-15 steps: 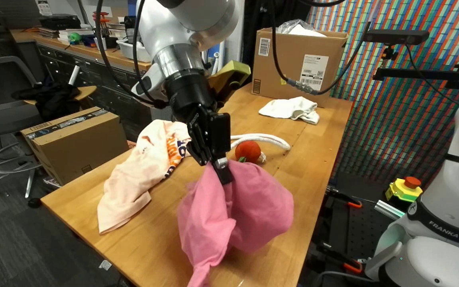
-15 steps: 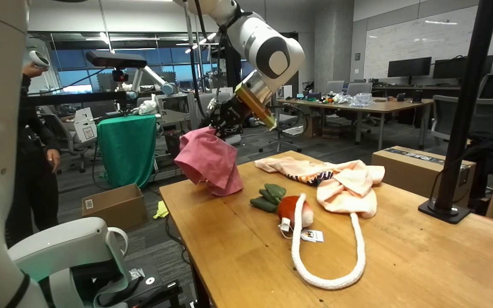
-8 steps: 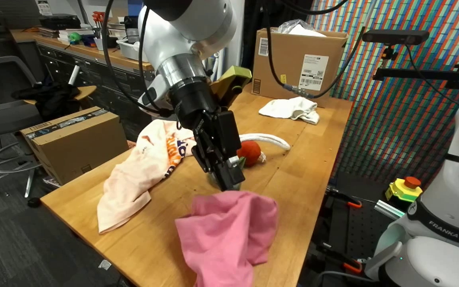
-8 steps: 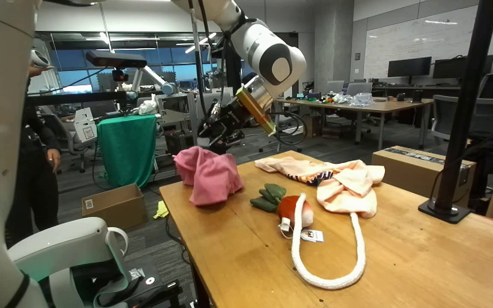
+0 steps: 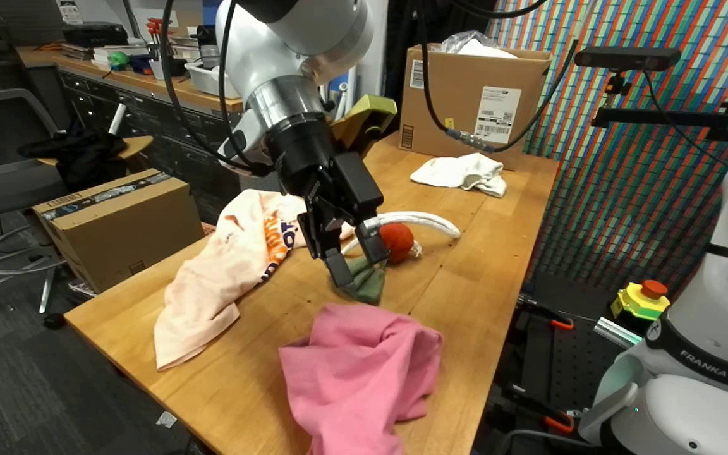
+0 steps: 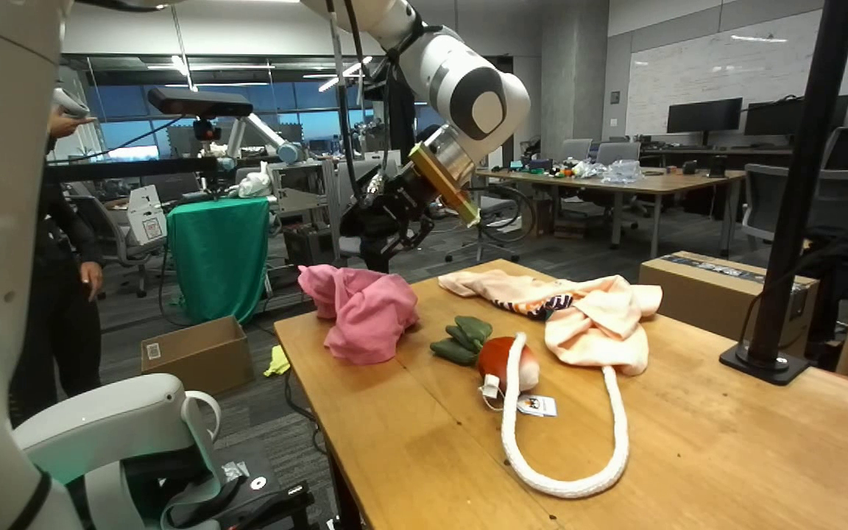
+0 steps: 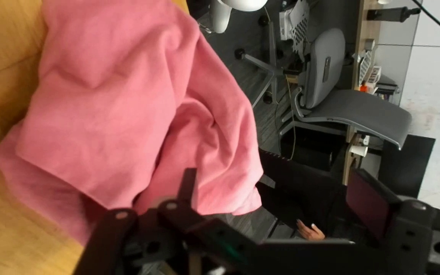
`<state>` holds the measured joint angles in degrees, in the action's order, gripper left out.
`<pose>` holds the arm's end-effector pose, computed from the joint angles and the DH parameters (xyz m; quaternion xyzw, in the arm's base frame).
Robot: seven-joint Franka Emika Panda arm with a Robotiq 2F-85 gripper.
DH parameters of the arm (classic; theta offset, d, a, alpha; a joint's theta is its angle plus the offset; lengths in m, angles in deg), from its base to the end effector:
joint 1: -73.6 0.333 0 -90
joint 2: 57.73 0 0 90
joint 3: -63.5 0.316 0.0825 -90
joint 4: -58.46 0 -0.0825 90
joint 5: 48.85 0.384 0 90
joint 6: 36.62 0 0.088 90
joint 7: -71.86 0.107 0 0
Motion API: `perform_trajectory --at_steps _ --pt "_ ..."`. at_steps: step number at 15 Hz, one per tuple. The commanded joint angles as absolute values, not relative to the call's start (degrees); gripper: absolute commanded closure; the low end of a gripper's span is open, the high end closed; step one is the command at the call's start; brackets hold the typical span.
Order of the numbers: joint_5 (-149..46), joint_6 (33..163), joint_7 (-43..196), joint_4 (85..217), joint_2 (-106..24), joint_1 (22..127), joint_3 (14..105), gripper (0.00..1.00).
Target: Separate the clothes, rope and plush toy on the table
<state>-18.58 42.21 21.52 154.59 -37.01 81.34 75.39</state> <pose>0.5295 0.2423 0.3844 -0.7570 -0.4941 0.2214 0.3656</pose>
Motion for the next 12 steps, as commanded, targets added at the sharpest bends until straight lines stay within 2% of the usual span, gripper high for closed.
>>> perform_trajectory --at_steps 1,7,12 --pt "-23.26 42.55 25.64 152.48 -36.83 81.29 74.37 0.0" --pt "-32.8 45.68 29.75 152.01 -40.27 80.42 72.61 0.0" --pt "-35.59 50.48 31.71 154.15 -49.27 77.87 70.87 0.0"
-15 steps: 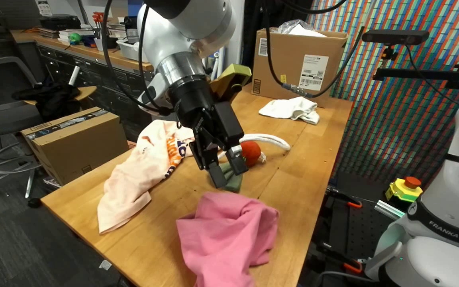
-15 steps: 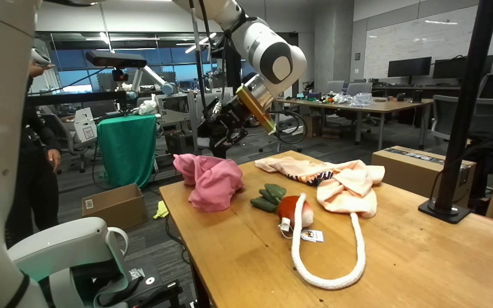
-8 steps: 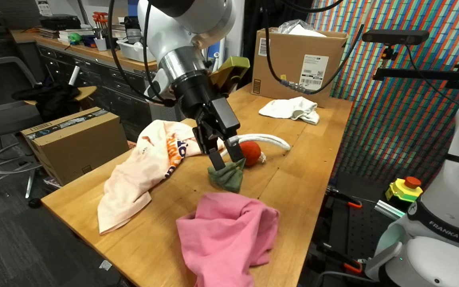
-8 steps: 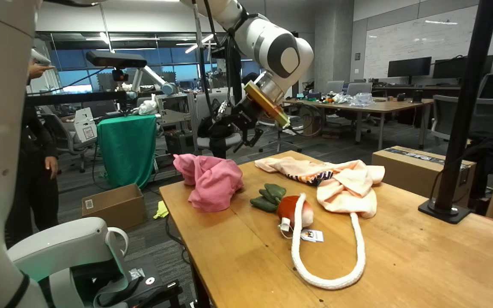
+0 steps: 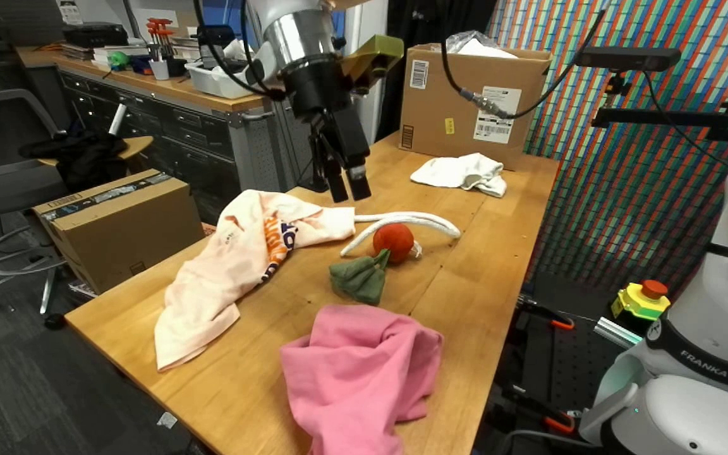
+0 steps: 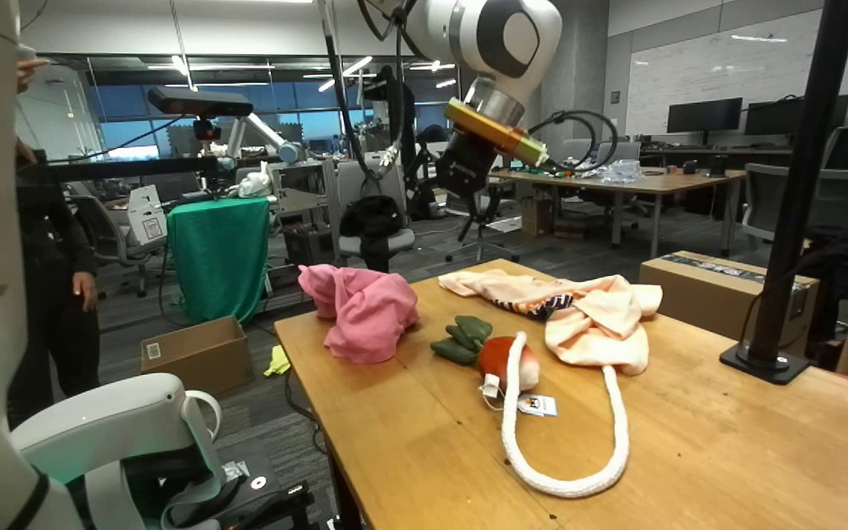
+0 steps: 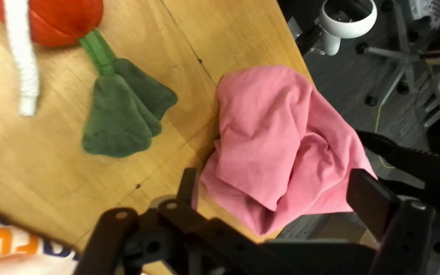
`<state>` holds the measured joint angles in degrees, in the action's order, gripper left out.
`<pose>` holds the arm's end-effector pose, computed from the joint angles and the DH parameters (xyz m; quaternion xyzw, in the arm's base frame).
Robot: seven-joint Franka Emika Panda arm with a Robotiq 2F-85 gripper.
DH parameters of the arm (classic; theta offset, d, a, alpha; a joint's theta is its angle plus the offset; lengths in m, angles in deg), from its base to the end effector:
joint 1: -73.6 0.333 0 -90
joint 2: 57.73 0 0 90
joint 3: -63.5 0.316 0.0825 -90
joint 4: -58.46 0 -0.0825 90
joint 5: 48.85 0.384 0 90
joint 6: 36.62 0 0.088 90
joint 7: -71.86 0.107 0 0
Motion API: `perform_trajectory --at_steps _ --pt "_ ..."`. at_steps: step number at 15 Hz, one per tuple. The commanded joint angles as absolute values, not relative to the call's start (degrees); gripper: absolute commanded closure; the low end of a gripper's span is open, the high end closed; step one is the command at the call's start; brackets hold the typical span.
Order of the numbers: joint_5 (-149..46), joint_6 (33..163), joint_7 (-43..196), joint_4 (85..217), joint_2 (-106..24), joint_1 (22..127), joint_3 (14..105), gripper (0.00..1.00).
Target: Separate the clothes, rope and plush toy on the table
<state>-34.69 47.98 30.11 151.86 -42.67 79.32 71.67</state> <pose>0.5679 0.1622 0.4457 -0.8626 -0.4411 0.1639 0.1858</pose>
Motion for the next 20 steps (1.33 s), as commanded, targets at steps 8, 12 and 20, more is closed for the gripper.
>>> perform_trajectory --at_steps 8,12,20 --pt "-34.15 64.32 25.43 173.25 -69.94 73.27 63.97 0.0" --pt "-34.74 70.74 18.92 184.53 -77.92 72.32 58.76 0.0" --pt "-34.73 68.06 5.98 193.24 -82.18 70.29 48.72 0.0"
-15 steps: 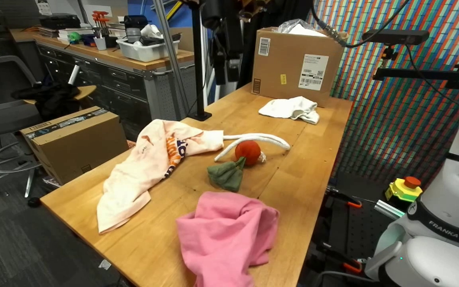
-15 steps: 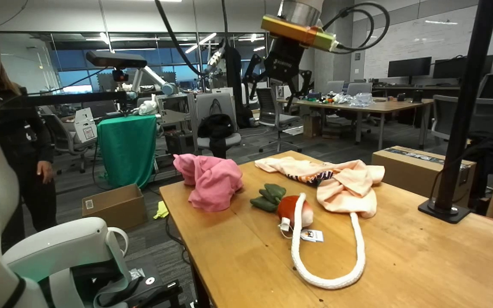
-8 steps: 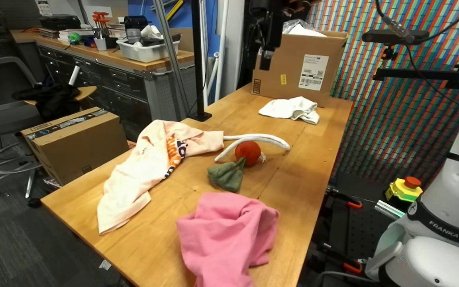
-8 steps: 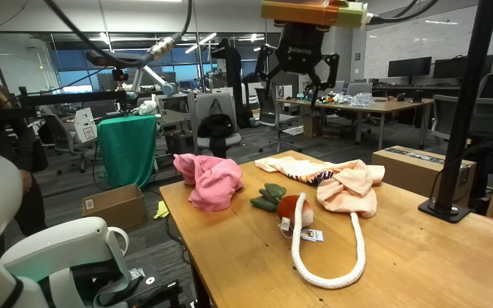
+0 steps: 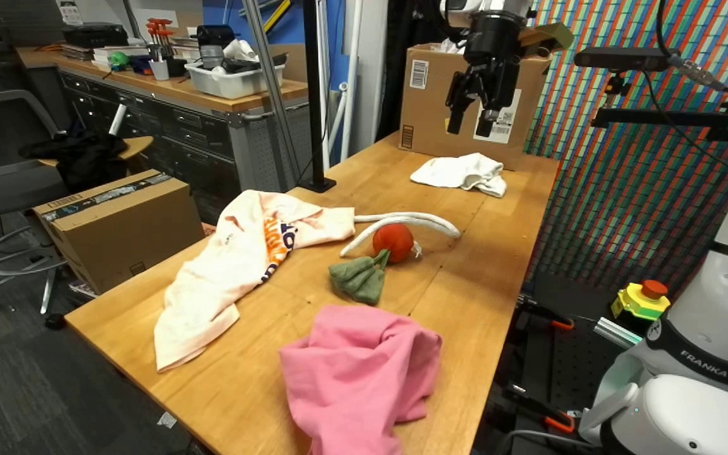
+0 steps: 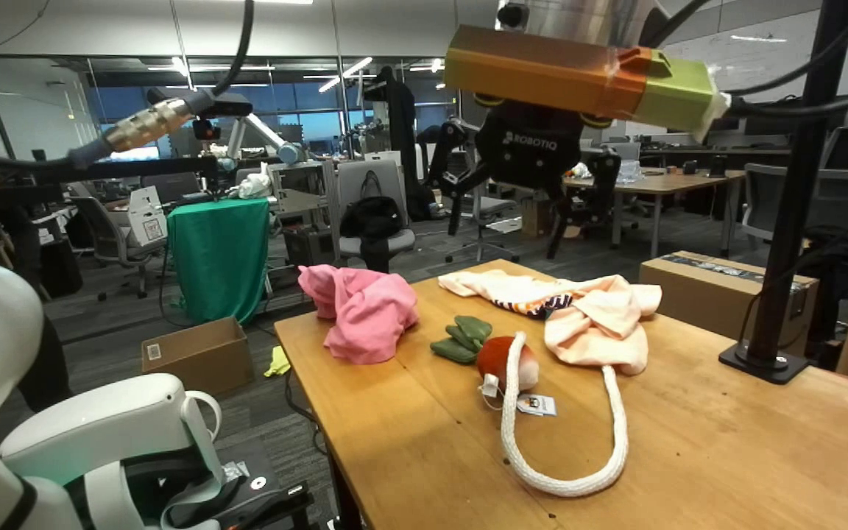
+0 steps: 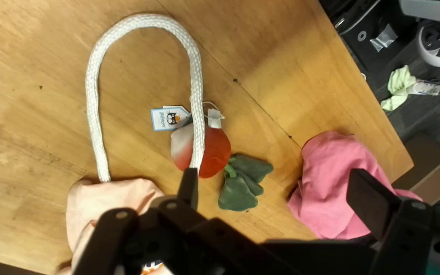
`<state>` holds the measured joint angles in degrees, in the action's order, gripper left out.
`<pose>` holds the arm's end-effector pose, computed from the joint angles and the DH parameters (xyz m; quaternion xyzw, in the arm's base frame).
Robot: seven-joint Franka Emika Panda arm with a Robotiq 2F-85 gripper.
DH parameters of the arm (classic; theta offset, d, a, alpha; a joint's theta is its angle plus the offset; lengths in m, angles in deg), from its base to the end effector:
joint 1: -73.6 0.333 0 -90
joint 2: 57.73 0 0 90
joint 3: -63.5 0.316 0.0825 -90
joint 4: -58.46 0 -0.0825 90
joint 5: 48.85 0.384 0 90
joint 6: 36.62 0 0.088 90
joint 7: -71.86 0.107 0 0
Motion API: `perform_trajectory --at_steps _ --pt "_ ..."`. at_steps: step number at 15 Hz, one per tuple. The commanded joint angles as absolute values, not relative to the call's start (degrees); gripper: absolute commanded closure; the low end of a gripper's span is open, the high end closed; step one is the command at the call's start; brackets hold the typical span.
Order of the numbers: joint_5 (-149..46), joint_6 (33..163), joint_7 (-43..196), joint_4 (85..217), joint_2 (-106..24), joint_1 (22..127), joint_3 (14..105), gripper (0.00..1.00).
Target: Separate the clothes, rope and plush toy on the table
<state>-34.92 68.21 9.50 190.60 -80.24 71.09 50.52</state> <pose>0.4135 -0.1010 0.4907 -0.9150 -0.3681 -0.0611 0.1535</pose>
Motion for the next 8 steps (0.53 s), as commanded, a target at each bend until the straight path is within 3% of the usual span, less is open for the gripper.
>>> perform_trajectory --at_steps 1,8 --pt "-34.74 68.69 5.22 194.02 -81.97 70.07 48.22 0.0" --pt "-33.75 73.42 5.88 196.58 -79.51 69.63 48.27 0.0"
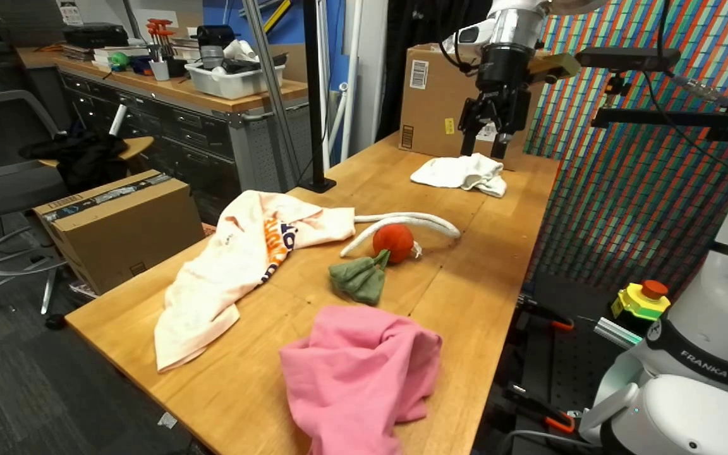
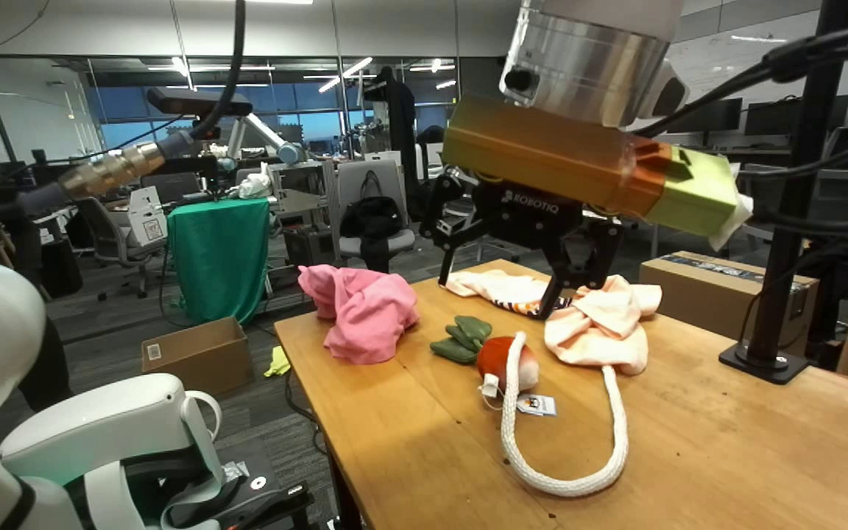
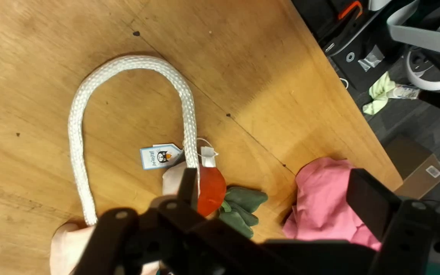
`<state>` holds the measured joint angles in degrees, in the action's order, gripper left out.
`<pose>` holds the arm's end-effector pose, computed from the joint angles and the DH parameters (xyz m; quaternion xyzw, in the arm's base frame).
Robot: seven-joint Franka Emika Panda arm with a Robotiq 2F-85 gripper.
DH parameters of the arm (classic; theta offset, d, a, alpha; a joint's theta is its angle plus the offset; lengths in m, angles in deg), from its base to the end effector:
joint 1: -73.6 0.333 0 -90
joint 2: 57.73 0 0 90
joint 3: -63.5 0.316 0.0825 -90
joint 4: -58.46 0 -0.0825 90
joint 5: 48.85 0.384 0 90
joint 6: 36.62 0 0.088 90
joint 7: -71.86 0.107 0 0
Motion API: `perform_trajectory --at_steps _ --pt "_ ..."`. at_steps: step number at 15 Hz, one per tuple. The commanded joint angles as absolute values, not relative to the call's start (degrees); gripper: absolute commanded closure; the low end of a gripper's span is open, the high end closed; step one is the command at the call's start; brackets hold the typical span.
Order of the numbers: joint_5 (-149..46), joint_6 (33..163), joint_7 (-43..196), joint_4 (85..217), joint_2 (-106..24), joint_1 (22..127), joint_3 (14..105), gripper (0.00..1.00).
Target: Separate the clothes, rope and plush toy on the table
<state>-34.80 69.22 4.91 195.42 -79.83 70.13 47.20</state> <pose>0.3940 -0.1254 0.4485 -0.9113 -0.3663 -0.0491 0.1814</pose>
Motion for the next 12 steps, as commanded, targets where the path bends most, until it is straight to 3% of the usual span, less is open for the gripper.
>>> perform_trajectory --at_steps 1,6,12 --pt "-33.79 75.48 6.99 197.03 -79.39 69.61 48.73 0.0" --pt "-34.88 88.22 17.57 199.89 -77.46 70.35 52.84 0.0" --pt "-38.97 94.14 33.51 200.74 -73.53 71.92 58.28 0.0"
